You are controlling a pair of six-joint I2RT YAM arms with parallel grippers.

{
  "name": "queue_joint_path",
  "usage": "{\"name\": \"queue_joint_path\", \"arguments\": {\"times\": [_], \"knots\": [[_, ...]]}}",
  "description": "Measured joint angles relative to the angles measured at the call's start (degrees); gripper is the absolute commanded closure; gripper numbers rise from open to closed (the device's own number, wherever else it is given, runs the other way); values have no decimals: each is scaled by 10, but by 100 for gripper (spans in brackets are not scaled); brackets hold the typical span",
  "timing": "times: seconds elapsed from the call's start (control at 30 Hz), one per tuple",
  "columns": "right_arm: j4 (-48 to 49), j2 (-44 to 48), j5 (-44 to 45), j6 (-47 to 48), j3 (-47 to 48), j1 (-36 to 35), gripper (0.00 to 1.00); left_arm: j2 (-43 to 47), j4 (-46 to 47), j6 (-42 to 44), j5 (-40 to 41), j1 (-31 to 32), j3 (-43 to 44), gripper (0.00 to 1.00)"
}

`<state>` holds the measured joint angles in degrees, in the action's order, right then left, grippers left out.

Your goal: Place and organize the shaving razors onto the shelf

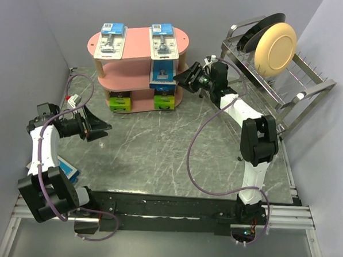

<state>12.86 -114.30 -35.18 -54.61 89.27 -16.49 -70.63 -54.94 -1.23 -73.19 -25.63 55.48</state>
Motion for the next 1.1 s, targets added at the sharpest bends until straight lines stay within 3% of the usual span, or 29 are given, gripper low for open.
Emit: {"name": "queue_joint_path", "arguments": {"times": [0.37, 0.47, 0.57, 0.6, 0.7, 0.9, 1.1], "knots": [[-6, 37, 12, 11, -34, 6, 39, 0, 31, -55, 54, -2, -5, 4], [-1, 62, 11, 17, -54, 2, 52, 0, 37, -66, 69, -2, -11, 3], [0, 88, 11, 21, -65, -9, 72, 0, 42, -75, 78, -2, -12, 4], [0, 95, 10, 21, -67, -14, 83, -1, 45, -77, 81, -2, -12, 4], [2, 105, 9, 19, -73, -27, 99, -1, 50, -86, 96, -2, -12, 3], [-14, 102, 16, 17, -81, -45, 100, 1, 62, -116, 226, -19, -15, 4], [-18, 92, 30, 12, -80, -46, 100, 3, 58, -145, 396, -108, -8, 3]]}}
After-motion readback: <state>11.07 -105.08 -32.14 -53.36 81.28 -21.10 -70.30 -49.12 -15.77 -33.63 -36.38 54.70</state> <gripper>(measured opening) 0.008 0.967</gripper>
